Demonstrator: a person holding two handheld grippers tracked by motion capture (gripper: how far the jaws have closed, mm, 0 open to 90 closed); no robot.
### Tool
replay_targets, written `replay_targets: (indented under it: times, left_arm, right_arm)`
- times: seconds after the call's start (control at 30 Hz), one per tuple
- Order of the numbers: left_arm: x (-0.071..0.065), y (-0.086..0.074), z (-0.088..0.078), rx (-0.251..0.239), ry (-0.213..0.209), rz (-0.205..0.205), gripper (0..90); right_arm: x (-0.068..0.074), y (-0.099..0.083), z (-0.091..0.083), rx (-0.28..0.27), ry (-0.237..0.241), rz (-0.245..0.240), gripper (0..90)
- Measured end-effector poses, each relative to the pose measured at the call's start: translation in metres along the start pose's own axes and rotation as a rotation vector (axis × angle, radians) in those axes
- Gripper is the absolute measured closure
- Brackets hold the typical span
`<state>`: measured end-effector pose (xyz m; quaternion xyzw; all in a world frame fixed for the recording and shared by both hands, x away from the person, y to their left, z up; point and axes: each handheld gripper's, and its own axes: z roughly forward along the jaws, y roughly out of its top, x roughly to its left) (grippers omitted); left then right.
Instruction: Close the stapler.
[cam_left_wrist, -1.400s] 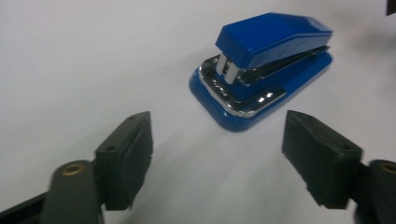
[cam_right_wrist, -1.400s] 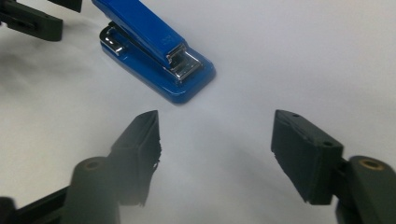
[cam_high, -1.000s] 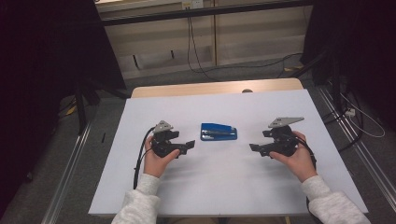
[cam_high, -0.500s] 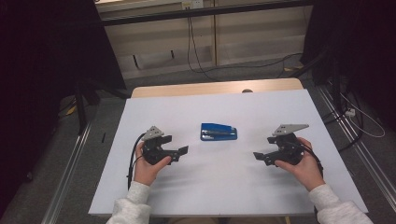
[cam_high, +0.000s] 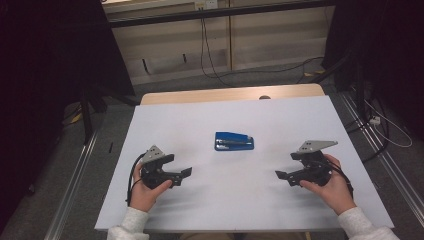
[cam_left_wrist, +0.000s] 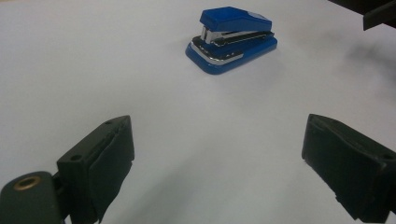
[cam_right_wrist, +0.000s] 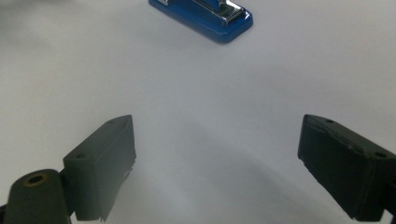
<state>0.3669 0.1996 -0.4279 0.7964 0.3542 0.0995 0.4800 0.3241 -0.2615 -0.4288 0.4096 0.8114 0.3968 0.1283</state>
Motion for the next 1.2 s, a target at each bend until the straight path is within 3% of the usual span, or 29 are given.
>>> replay_targets:
  times: [0.1, 0.4, 0.77, 1.2]
  left_arm:
    - [0.001, -0.002, -0.006, 0.007, 0.009, 0.007, 8.7]
    - [0.003, -0.011, -0.02, -0.009, 0.018, -0.022, 8.7]
    - [0.006, -0.023, -0.038, -0.002, 0.04, -0.017, 8.7]
    - [0.011, -0.029, -0.043, 0.0, 0.055, -0.015, 8.7]
  right_arm:
    - [0.001, -0.001, -0.001, 0.003, 0.001, -0.006, 10.6]
    - [0.005, -0.008, -0.007, 0.004, 0.006, -0.007, 10.2]
    - [0.006, -0.016, -0.018, 0.003, 0.006, -0.011, 10.2]
    - [0.006, -0.02, -0.022, 0.004, 0.006, -0.013, 10.2]
